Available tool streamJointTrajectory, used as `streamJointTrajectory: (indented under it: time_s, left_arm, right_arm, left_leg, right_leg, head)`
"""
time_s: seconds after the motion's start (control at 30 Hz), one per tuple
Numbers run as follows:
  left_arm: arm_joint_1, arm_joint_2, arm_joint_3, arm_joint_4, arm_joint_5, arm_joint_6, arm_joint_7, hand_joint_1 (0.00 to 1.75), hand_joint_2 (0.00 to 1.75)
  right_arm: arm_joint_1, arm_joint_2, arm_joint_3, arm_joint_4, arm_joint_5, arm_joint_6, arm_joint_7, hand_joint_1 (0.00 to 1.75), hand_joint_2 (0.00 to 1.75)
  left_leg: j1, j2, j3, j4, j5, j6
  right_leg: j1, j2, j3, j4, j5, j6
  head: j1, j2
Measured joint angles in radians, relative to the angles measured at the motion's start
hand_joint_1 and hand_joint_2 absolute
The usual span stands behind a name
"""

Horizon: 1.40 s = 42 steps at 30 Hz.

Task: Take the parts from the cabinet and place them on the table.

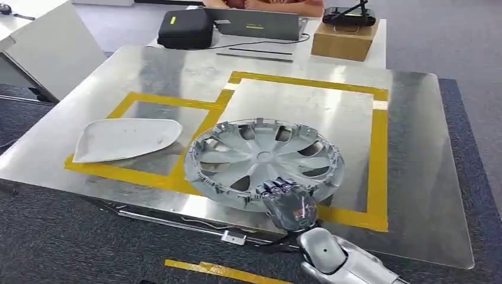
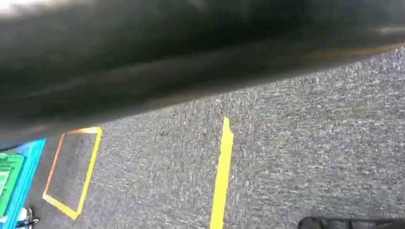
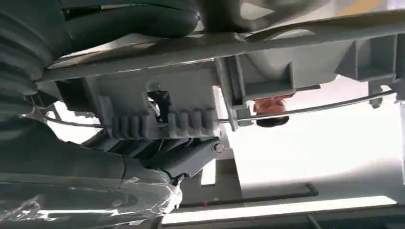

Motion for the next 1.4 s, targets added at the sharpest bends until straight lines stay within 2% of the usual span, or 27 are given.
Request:
streamJointTrajectory:
  time_s: [0.03,0.07,0.1,0.13,0.17,0.2,0.37,0.63,1.03,1.07,1.4]
  left_arm:
    - [0.0,0.0,0.0,0.0,0.0,0.0,0.001,0.0,0.0]
    - [0.0,0.0,0.0,0.0,0.001,-0.001,0.002,0.0,0.0]
    - [0.0,0.0,0.0,0.0,0.002,-0.001,0.003,0.0,0.0]
    - [0.001,0.0,0.001,0.0,0.007,0.0,0.004,0.0,0.0]
    - [0.001,0.0,0.002,0.0,0.008,0.001,0.004,0.0,0.0]
    - [0.001,0.0,0.002,0.0,0.009,0.003,0.004,0.0,0.0]
    - [0.006,0.003,0.008,0.0,0.01,0.007,0.0,0.0,0.0]
    - [0.007,0.005,0.014,0.0,0.02,0.009,-0.001,0.0,0.0]
    - [0.007,0.005,0.014,0.0,0.007,0.026,0.02,0.0,0.0]
    - [0.007,0.005,0.014,0.0,0.007,0.026,0.02,0.0,1.75]
    - [0.007,0.005,0.014,0.0,0.005,0.032,0.026,0.0,1.75]
  right_arm:
    - [-0.005,0.001,0.003,0.011,0.0,0.0,0.027,1.75,1.75]
    - [-0.01,0.0,0.005,0.018,0.0,0.0,0.06,1.75,1.75]
    - [-0.018,-0.003,0.011,0.027,0.0,0.0,0.12,1.75,1.75]
    - [-0.035,-0.013,0.031,0.041,0.0,0.0,0.221,1.75,1.75]
    - [-0.046,-0.029,0.048,0.048,0.0,0.0,0.287,1.75,1.75]
    - [-0.052,-0.047,0.051,0.05,0.0,0.002,0.307,1.75,1.75]
    - [-0.071,-0.134,0.045,0.041,0.0,0.021,0.314,1.75,1.75]
    - [-0.055,-0.211,0.007,-0.041,0.0,0.061,0.314,1.75,1.75]
    - [-0.031,-0.232,0.003,-0.065,0.0,0.06,0.314,1.75,1.75]
    - [-0.031,-0.232,0.002,-0.065,0.0,0.06,0.314,0.0,0.0]
    - [-0.03,-0.232,0.003,-0.066,0.0,0.058,0.314,0.0,0.0]
  left_leg:
    - [0.001,0.0,0.0,0.0,0.001,-0.009]
    - [0.002,0.0,0.0,0.0,0.0,-0.012]
    - [0.002,0.0,0.0,0.0,0.001,-0.012]
    - [0.002,0.0,-0.001,0.0,0.001,-0.013]
    - [0.002,0.0,-0.001,0.0,0.001,-0.013]
    - [0.001,0.0,-0.001,0.0,0.001,-0.013]
    - [-0.003,0.0,-0.001,0.002,0.0,-0.012]
    - [-0.006,0.0,-0.001,0.003,-0.001,-0.009]
    - [-0.006,0.0,-0.001,0.003,-0.001,-0.008]
    - [-0.006,0.0,-0.001,0.003,-0.001,-0.008]
    - [-0.006,0.0,-0.001,0.003,-0.001,-0.008]
  right_leg:
    - [0.001,0.0,0.0,0.0,0.0,-0.001]
    - [0.001,-0.001,0.0,0.0,0.0,-0.001]
    - [0.001,-0.001,0.0,0.0,0.0,-0.001]
    - [0.001,-0.001,0.0,0.0,0.0,-0.002]
    - [0.0,-0.001,0.001,0.0,0.0,-0.002]
    - [0.0,-0.001,0.001,0.0,0.001,-0.002]
    - [-0.003,0.0,0.003,-0.002,0.003,0.001]
    - [-0.007,-0.001,0.004,-0.003,0.003,0.001]
    - [-0.007,-0.001,0.004,-0.003,0.003,0.002]
    - [-0.007,-0.001,0.004,-0.003,0.003,0.002]
    - [-0.007,-0.001,0.004,-0.003,0.003,0.002]
  head:
    - [0.0,0.0]
    - [0.0,0.0]
    - [0.0,0.0]
    - [0.0,0.0]
    - [0.0,0.0]
    - [0.0,0.0]
    - [0.0,0.0]
    - [0.0,0.0]
    - [0.0,0.0]
    - [0.0,0.0]
    - [0.0,0.0]
